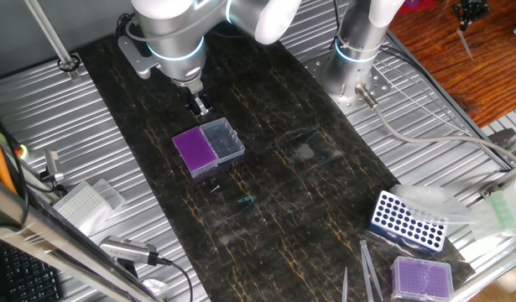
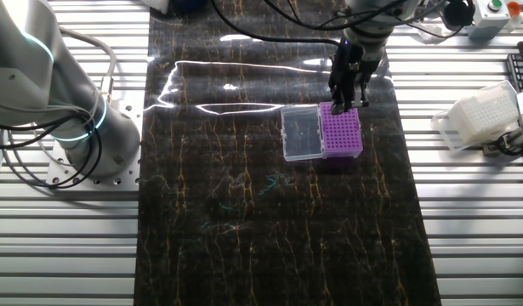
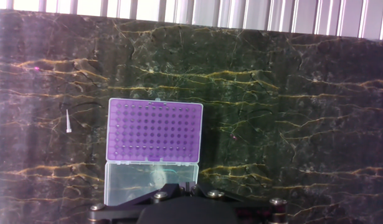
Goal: Insert a small pipette tip into the holder for small pipette tips
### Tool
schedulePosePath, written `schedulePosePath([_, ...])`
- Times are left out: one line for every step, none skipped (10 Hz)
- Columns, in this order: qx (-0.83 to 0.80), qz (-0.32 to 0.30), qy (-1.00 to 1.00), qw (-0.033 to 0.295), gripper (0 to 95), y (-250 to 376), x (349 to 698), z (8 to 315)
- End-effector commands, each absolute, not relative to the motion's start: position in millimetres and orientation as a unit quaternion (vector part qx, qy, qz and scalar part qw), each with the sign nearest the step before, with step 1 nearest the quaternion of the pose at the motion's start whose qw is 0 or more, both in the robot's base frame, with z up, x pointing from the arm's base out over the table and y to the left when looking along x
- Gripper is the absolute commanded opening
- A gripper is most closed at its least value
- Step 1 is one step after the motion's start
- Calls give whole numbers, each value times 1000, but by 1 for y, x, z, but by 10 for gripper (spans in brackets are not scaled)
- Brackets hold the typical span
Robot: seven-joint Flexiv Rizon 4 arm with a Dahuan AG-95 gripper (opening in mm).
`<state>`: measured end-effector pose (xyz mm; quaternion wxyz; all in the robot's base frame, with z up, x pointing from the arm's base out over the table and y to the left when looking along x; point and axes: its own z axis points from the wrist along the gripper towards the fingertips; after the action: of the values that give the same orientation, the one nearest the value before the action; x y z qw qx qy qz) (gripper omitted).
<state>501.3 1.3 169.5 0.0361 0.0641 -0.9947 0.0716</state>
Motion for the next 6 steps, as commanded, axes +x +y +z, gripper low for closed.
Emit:
schedulePosePath([61,72,-995,36,0,1,501,170])
schedulePosePath([60,72,-995,36,0,1,501,170])
schedulePosePath([59,72,-995,37,0,1,501,170])
schedulePosePath([59,72,-995,37,0,1,501,170])
schedulePosePath([59,71,-995,36,0,1,501,170])
schedulePosePath([58,71,-995,36,0,1,501,170])
